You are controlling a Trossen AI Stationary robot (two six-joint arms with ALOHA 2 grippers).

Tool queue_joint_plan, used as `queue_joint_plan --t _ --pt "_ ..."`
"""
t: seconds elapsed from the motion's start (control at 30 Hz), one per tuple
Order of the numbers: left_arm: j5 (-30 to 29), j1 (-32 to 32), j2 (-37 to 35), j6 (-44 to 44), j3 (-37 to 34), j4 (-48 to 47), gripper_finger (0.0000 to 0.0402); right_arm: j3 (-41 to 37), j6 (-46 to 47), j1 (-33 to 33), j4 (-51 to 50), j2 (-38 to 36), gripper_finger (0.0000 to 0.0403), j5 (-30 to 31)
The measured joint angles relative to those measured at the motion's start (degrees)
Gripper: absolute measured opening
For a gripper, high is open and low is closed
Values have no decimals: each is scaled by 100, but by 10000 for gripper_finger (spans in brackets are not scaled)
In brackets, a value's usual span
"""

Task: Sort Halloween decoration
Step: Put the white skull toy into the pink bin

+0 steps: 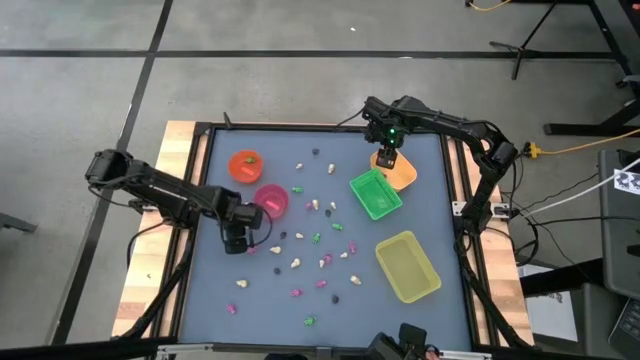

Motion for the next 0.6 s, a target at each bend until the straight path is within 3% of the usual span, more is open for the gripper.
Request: queue_joint_plan --t 0.27,0.6 --pt "-132 0 -4 15 536 6 83 0 -2 0 12 0 218 -1" --pt "-1565 239 -9 26 777 683 83 0 -2 -1 110 0 218 0"
